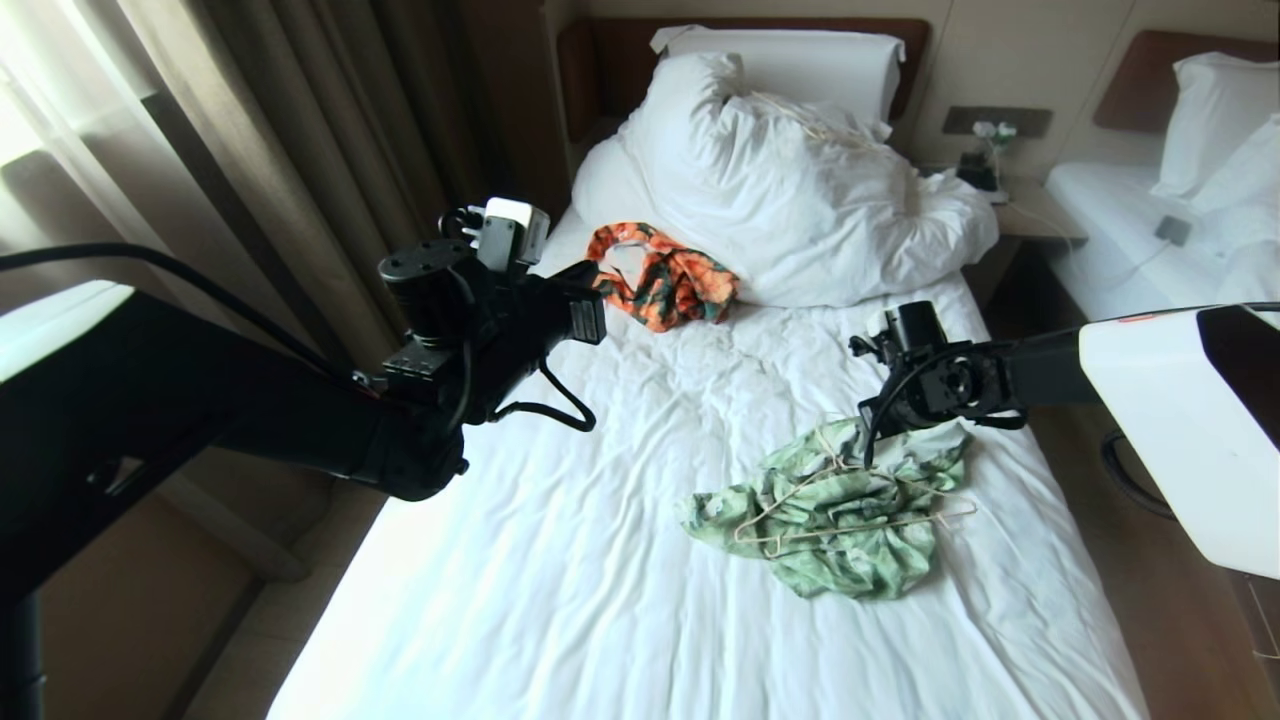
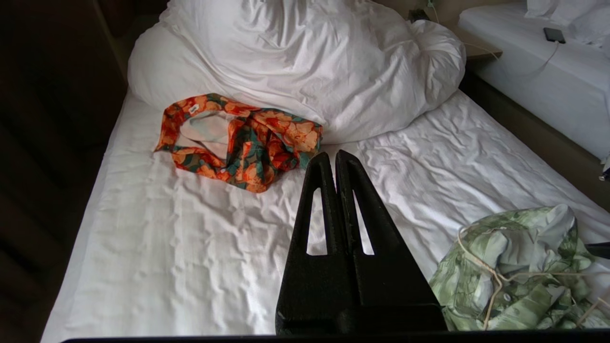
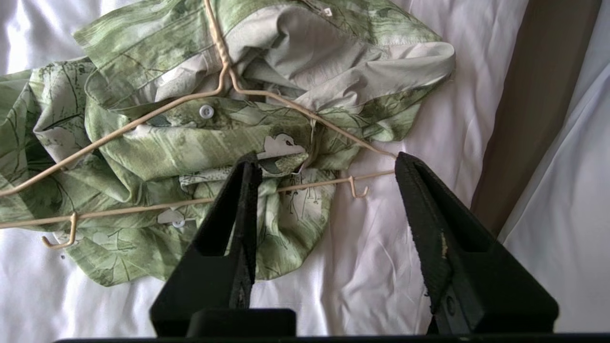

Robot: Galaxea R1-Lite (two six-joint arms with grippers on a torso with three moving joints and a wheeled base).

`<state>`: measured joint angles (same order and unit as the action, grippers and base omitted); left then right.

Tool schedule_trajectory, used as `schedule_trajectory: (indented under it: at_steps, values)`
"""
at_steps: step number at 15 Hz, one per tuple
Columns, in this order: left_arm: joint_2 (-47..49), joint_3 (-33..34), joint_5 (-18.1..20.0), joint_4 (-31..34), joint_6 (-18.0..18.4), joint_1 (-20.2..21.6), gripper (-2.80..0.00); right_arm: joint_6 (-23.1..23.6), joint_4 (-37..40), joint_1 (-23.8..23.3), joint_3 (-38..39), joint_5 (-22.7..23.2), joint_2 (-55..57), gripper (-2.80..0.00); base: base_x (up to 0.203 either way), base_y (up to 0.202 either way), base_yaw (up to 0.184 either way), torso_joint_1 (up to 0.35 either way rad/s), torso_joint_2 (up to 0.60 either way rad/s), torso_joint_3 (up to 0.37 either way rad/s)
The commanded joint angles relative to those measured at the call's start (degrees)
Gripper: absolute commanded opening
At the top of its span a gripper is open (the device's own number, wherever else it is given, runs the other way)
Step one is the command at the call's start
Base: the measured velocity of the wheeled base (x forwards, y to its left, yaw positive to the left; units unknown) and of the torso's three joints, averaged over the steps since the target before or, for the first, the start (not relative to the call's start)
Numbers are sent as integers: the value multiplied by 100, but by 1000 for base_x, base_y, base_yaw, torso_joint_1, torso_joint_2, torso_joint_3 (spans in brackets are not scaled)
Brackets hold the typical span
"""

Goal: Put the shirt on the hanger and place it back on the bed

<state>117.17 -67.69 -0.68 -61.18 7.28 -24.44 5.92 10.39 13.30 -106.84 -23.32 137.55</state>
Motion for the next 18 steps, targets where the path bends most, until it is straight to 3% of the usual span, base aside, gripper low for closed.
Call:
schedule_trajectory:
  at_steps: [1,2,3,6,7,9,14,18]
  values:
    - [-78,48,-2,-34,2,1,-280,-18,-10,-14,239,-55,-221,0,0,0,0,0,0,0]
    - [-130,112,-2,-34,2,-30,-280,-26,-29,-19,395,-74,-368,0,0,0,0,0,0,0]
    - [-191,206,-2,-56,2,-89,-280,-26,-38,-17,578,-89,-525,-280,0,0,0,0,0,0]
    - [-342,650,-164,-460,75,-204,-280,-88,-187,91,1322,-88,-1405,-280,0,0,0,0,0,0]
    - [-419,825,-392,-583,343,-208,-280,-147,-224,126,1598,-93,-1732,-280,0,0,0,0,0,0]
    - [-830,1212,-623,-598,510,-192,-280,-206,-262,214,2133,-101,-2397,-280,0,0,0,0,0,0]
    - [-2605,2435,-931,-221,542,-171,-280,-441,-279,714,3519,-165,-4605,-280,0,0,0,0,0,0]
    - [-4076,3236,-1609,281,551,-145,-280,-475,-247,927,4573,-234,-6563,-280,0,0,0,0,0,0]
